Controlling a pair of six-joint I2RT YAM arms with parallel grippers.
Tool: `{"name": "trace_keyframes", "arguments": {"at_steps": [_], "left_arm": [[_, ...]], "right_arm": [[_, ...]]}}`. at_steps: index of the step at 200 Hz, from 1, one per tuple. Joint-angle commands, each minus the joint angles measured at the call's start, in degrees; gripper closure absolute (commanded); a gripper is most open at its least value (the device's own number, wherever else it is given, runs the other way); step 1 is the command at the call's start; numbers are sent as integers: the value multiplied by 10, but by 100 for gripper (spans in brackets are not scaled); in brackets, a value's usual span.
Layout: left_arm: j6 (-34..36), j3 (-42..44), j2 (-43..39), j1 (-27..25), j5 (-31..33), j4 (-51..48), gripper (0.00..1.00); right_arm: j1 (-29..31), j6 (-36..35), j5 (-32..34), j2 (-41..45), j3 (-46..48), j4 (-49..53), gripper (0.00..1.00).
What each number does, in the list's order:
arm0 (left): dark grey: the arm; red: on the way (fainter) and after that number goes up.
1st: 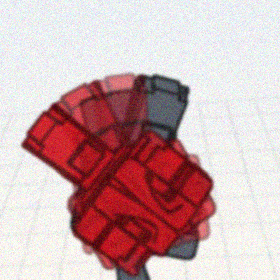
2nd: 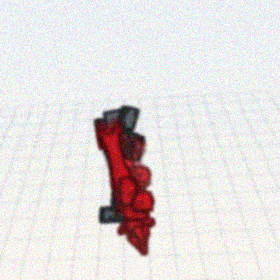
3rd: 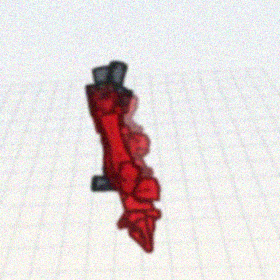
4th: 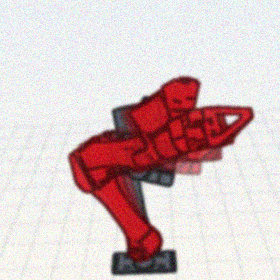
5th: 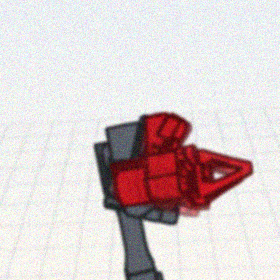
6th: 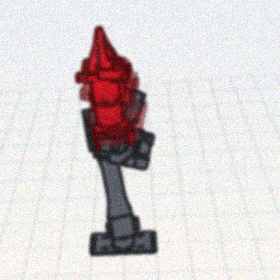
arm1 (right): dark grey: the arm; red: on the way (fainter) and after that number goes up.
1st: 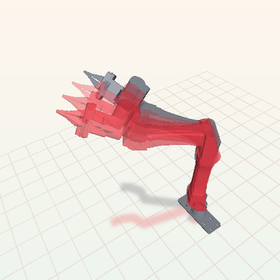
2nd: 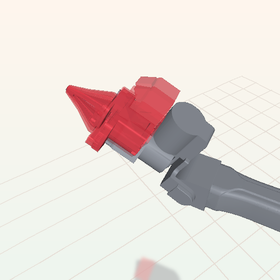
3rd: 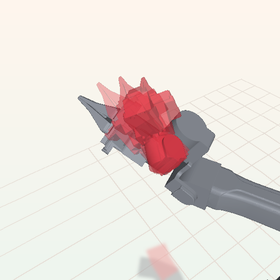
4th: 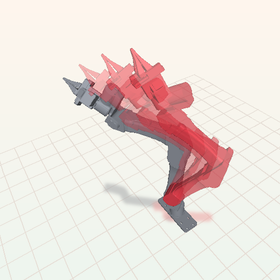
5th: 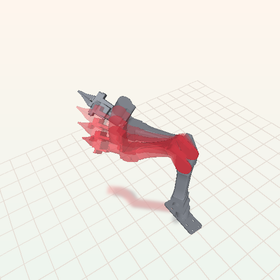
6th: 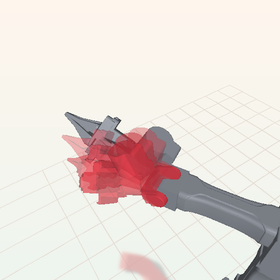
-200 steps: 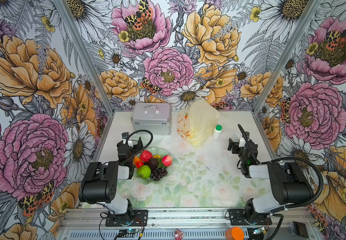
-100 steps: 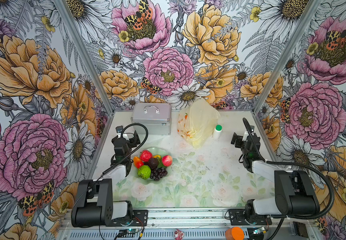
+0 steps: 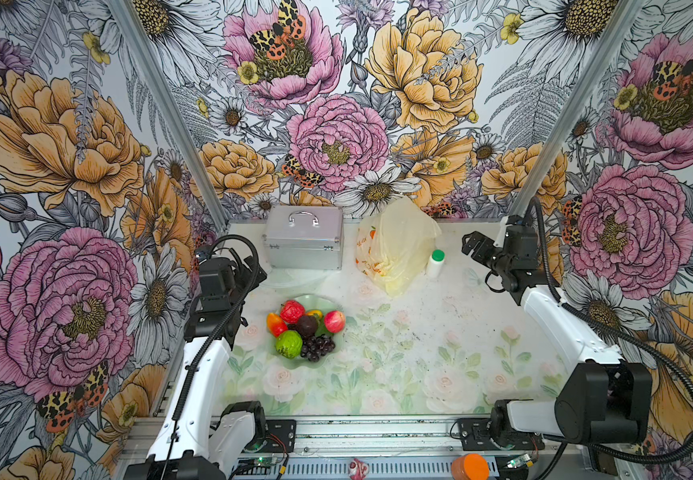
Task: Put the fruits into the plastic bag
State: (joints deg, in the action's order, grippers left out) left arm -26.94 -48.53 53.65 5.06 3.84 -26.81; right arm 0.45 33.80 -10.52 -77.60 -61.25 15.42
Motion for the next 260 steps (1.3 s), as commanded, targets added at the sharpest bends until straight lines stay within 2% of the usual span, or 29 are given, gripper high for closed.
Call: {"name": "trace_keyframes", "arguments": {"at_steps": [1, 44, 75, 111, 143, 180, 260], "left_arm": [[-53, -14, -12, 0, -72, -142, 1], [-119, 11, 0, -3, -157, -148, 1], [-129, 22, 35, 7, -200, -138, 1], [-105, 30, 85, 21, -217, -126, 1], [-74, 23, 143, 55, -251, -110, 1], [-40, 26, 167, 99, -275, -110, 1], [-24, 36, 214, 99, -330, -91, 1]], "right_arm": [[51, 42, -156, -18, -38, 84, 3], [175, 83, -236, -35, -17, 89, 3], [247, 79, -240, -72, -6, 88, 3], [271, 76, -270, -135, -28, 81, 3], [286, 77, -285, -186, -50, 74, 3], [311, 83, -282, -238, -78, 74, 3], [349, 111, -266, -324, -147, 68, 3]]}}
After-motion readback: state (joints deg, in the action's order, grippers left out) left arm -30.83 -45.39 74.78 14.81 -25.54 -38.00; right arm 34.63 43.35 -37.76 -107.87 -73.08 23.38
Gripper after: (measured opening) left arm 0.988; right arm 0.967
